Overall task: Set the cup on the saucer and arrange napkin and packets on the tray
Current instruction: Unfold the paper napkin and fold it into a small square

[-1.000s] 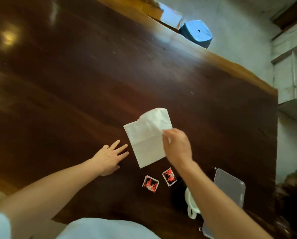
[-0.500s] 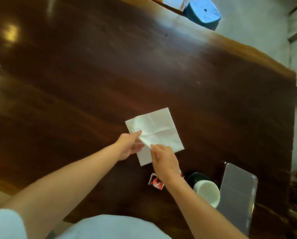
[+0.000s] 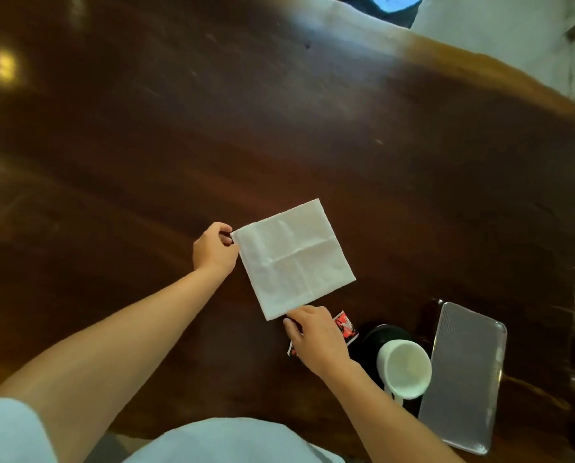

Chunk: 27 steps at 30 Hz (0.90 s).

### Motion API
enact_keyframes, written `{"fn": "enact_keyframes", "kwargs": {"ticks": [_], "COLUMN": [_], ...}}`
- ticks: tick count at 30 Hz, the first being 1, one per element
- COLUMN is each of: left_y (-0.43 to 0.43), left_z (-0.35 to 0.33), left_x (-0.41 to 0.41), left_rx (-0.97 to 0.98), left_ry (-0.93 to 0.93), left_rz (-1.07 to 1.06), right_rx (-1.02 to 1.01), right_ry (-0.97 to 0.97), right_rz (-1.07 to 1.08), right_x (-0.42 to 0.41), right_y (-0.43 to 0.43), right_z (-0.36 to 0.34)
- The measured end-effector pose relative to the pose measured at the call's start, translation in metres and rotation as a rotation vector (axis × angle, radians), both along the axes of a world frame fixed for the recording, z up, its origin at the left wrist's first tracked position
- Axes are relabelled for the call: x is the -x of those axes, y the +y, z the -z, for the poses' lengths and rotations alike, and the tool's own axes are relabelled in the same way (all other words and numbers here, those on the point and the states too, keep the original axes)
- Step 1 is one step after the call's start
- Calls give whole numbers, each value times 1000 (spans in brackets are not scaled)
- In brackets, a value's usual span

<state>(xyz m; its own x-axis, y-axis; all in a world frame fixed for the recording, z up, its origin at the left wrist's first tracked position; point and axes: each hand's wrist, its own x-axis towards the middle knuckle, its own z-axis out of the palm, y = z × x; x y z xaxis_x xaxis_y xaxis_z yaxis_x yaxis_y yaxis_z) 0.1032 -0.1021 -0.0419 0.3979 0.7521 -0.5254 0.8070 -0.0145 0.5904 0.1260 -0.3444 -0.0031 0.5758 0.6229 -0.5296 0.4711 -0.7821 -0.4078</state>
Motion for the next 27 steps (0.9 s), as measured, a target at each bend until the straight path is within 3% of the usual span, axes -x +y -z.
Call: {"fn": "enact_keyframes", "kwargs": {"ticks": [3, 8, 12, 18, 21, 27], "left_y": [11, 10, -10, -35, -36, -9], "left_z": [3, -8, -11, 2, 3, -21], "left_x": [-2, -50, -93, -141, -154, -166], "left_rx": [-131, -218, -306, -568, -677, -723], "left_ry": [51, -49, -80, 54, 98, 117], "left_rz": [185, 502, 888, 1478, 1588, 1575], "right_rx": [33, 65, 145, 156, 115, 48], "right_ry": [-2, -32, -33, 19, 100, -47], "right_rz": [188, 492, 545, 605, 602, 447], "right_x": [-26, -84, -113, -130, -136, -161], "right_y": [-3, -2, 4, 17, 18, 13], "right_z": [4, 3, 12, 30, 36, 20]}}
